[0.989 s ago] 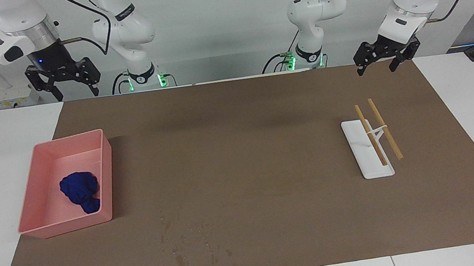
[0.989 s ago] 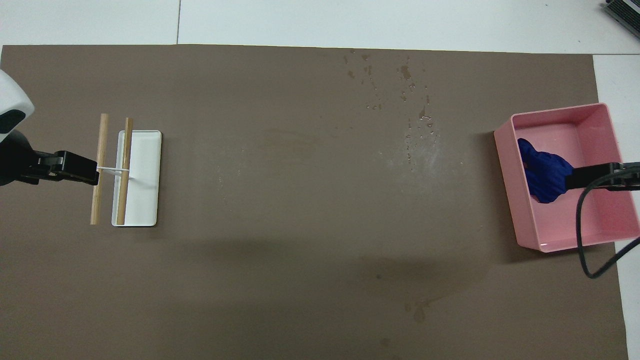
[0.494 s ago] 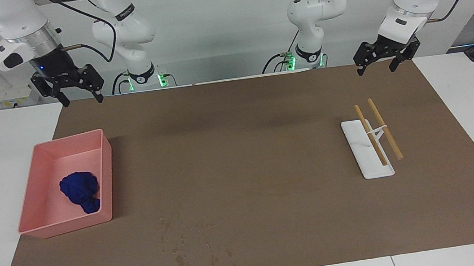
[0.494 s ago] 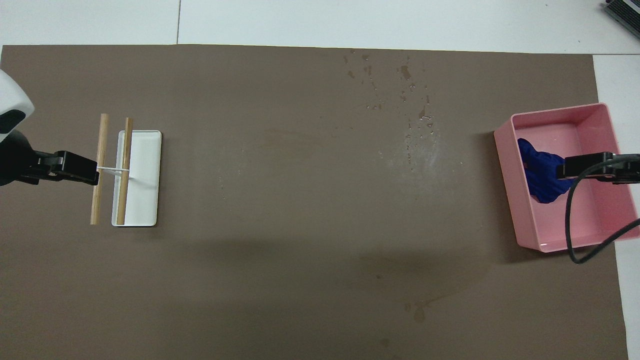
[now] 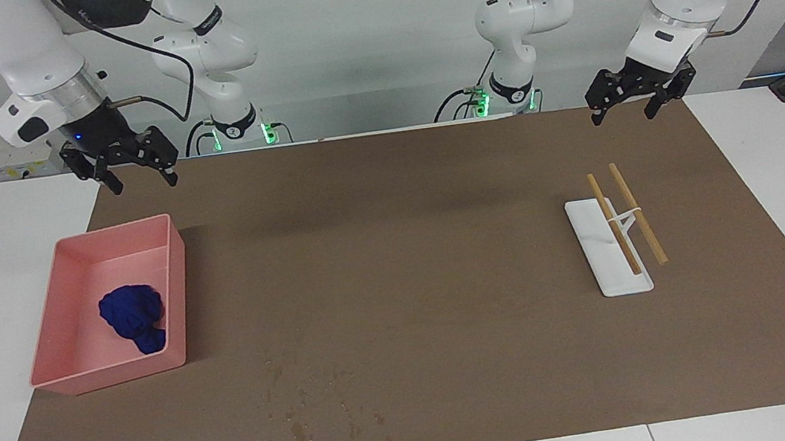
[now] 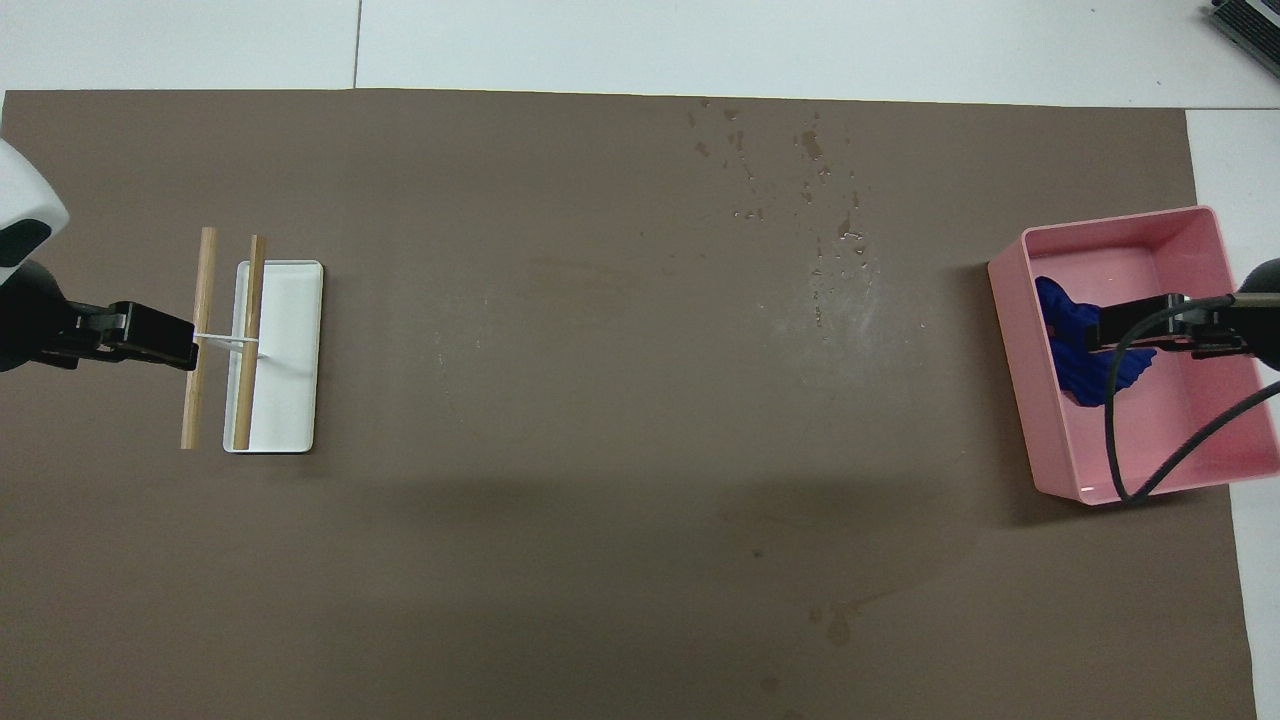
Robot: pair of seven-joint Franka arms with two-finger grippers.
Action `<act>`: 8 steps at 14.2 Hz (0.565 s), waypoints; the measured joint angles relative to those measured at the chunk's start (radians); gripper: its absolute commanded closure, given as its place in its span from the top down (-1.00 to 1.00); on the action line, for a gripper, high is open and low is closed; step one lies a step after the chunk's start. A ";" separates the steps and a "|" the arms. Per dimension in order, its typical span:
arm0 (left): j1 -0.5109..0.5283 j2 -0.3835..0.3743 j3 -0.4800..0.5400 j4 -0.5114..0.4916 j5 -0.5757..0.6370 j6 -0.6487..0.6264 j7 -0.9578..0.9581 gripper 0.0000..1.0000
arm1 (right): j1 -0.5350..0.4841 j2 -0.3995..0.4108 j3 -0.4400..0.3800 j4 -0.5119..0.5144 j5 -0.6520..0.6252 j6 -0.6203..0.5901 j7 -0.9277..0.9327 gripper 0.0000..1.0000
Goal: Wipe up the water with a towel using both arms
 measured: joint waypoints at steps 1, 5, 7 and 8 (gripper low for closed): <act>0.000 0.000 0.000 0.000 0.000 0.000 0.000 1.00 | 0.023 0.006 -0.019 0.008 -0.004 -0.009 0.000 1.00; 0.000 0.000 0.000 0.000 0.000 0.000 0.000 1.00 | 0.038 0.016 -0.052 0.010 -0.005 -0.012 0.000 1.00; 0.000 0.000 0.000 0.000 0.000 0.000 0.000 1.00 | 0.038 0.018 -0.052 0.010 -0.005 -0.012 0.000 1.00; 0.000 0.000 0.000 0.000 0.000 0.000 0.000 1.00 | 0.038 0.018 -0.053 0.010 -0.005 -0.012 0.000 1.00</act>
